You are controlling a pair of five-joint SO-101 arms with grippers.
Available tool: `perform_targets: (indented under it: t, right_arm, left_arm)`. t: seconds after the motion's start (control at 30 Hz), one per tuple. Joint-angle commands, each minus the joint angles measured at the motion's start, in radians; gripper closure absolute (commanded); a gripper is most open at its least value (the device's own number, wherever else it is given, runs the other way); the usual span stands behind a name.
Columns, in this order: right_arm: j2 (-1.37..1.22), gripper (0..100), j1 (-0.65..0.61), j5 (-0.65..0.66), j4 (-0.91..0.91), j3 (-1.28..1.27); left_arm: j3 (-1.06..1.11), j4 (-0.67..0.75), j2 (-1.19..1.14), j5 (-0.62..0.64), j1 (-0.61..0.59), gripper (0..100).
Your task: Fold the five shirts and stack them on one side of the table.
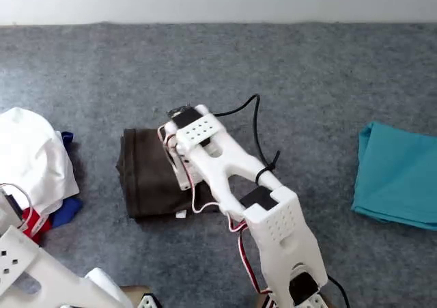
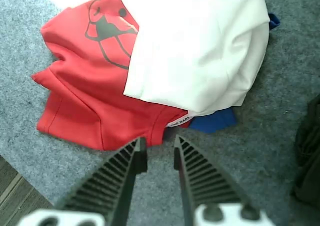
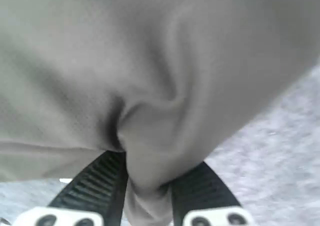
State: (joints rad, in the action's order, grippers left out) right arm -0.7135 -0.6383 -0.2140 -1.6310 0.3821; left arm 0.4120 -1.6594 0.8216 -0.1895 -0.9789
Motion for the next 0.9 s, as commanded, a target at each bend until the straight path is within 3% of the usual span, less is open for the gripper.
perform_targets:
  t: [0.0, 0.13, 0.3, 0.53, 0.67, 0.87]
  right_arm:
    - [0.079, 98.8, 0.096, 0.153, -0.077, 0.025]
    - [0.176, 98.8, 0.188, 0.506, -0.163, 0.021]
    - [0.217, 98.8, 0.409, 0.982, -0.153, 0.006]
    - [0.217, 98.8, 0.671, 1.605, 0.076, 0.006]
    - [0.217, 98.8, 0.676, 1.735, 0.199, 0.006]
    - [0.243, 95.4, 0.633, 1.634, 0.208, 0.064]
  left_arm:
    - [-0.033, 0.011, 0.003, 0.005, 0.002, 90]
    - [-0.033, 0.026, 0.002, 0.005, 0.021, 90]
    - [-0.033, 0.028, 0.003, 0.005, 0.061, 90]
    - [0.002, 0.035, 0.002, 0.003, 0.103, 90]
    - [0.058, 0.035, 0.003, 0.003, 0.129, 90]
    - [0.059, 0.035, 0.003, 0.003, 0.132, 90]
